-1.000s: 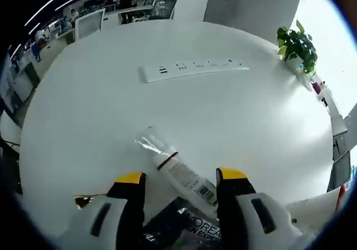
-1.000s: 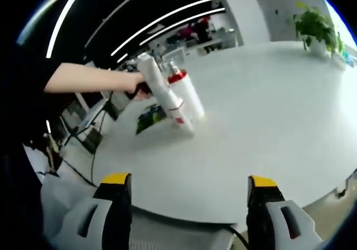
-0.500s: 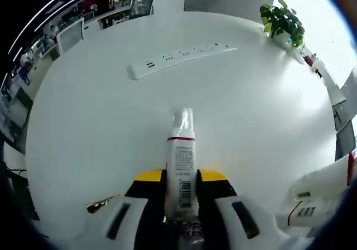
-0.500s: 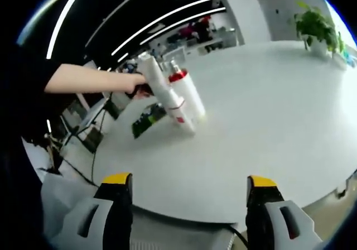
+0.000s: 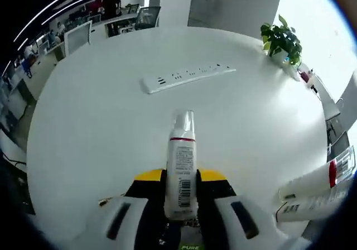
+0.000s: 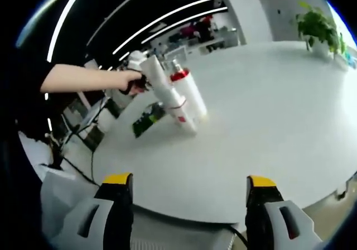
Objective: Arrange the skincare products in the storage area until every visible bottle or jar stands upright without overlapping.
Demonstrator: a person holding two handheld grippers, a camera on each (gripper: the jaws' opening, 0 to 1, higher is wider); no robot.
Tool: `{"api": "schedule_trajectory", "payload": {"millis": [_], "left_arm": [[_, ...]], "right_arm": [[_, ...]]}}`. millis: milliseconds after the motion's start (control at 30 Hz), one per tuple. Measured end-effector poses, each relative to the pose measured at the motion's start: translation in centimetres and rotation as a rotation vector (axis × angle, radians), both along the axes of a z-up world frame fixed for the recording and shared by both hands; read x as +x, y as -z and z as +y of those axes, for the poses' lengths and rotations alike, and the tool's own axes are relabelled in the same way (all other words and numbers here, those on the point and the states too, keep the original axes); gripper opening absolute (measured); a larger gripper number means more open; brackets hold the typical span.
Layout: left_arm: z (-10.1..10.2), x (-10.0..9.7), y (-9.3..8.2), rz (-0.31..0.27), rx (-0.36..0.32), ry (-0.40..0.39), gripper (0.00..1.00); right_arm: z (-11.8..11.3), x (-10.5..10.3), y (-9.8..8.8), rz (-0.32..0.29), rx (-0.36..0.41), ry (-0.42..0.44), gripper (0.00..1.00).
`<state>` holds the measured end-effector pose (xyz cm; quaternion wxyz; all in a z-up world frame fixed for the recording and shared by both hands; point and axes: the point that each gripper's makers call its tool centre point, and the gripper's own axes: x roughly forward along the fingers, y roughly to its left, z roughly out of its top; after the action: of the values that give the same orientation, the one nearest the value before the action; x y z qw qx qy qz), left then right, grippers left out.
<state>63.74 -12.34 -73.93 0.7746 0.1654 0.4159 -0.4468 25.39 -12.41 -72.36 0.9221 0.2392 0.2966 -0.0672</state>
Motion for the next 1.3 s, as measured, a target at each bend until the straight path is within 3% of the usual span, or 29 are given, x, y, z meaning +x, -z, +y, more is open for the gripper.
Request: {"api": "schedule_trajectory", "payload": {"millis": [133, 200, 533, 633, 833, 900, 1300], "left_arm": [[1.0, -1.1, -0.7, -0.003, -0.008, 0.012, 0.18], [0.8, -0.6, -0.8, -0.001, -0.018, 0.026, 0.18], [2.7, -2.3, -4.8, 0.0, -0.17, -0.004, 0.18], [3.5, -2.9, -6.3, 0.008, -0.267, -0.051, 0.18], [6.3, -3.9, -7.7, 0.069, -0.391, -0.166, 0.18], [6.7, -5.1, -9.2, 0.081, -0.469, -0.158, 0.18], [8.7, -9.7, -14.8, 0.005, -0.627, -0.13, 0.18]], "right_arm": [[0.0, 0.0, -0.1, -0.006, -0.002, 0.001, 0.86], [0.0, 0.0, -0.1, -0.009, -0.004, 0.001, 0.86], [0.3, 0.2, -0.4, -0.02, -0.006, -0.018, 0.84], [0.5, 0.1, -0.3, -0.016, -0.005, -0.029, 0.83], [0.8, 0.1, -0.3, -0.015, -0.003, -0.053, 0.78], [0.7, 0.1, -0.3, -0.016, -0.002, -0.049, 0.77], [0.9, 0.1, -0.4, -0.019, -0.004, -0.071, 0.77]]}}
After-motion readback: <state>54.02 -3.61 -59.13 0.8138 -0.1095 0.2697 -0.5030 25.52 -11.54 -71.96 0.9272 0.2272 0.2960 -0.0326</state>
